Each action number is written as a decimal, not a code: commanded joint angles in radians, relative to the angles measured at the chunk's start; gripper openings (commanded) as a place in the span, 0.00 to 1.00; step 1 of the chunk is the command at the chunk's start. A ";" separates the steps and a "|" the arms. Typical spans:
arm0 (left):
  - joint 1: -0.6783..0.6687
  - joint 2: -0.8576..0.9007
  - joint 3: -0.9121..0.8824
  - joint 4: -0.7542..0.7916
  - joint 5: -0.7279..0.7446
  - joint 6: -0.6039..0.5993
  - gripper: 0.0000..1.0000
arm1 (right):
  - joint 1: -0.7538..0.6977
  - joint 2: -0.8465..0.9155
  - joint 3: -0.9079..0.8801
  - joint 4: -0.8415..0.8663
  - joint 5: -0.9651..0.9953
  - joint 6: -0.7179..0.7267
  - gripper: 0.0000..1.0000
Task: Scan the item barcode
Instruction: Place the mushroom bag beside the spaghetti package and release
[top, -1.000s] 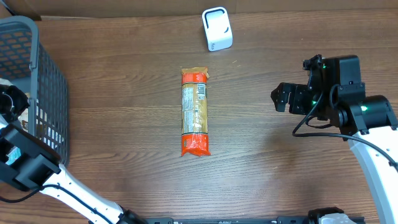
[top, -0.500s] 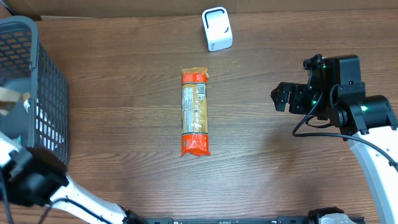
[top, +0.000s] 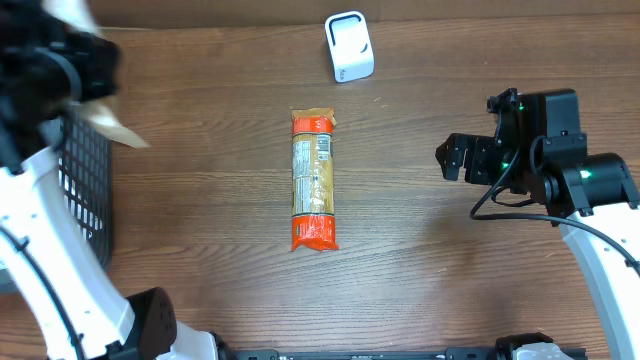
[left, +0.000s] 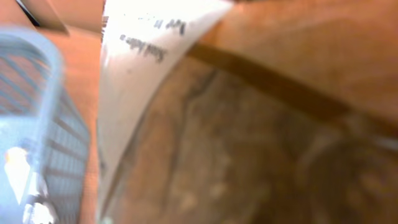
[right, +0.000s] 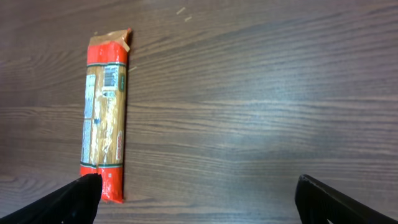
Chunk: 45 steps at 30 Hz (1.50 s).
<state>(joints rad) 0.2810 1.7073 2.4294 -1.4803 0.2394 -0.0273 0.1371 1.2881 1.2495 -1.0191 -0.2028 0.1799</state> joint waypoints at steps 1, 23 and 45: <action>-0.104 0.075 -0.067 -0.068 -0.144 -0.052 0.04 | -0.003 0.005 0.021 -0.013 0.000 -0.002 1.00; -0.446 0.354 -0.800 0.352 -0.063 -0.228 0.87 | -0.003 0.005 0.021 -0.016 0.000 -0.002 1.00; -0.043 0.320 0.466 -0.209 -0.111 -0.133 1.00 | -0.003 0.005 0.021 -0.024 0.000 -0.002 1.00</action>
<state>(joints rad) 0.0978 2.0563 2.8128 -1.6730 0.1375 -0.1951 0.1371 1.2896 1.2495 -1.0466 -0.2028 0.1795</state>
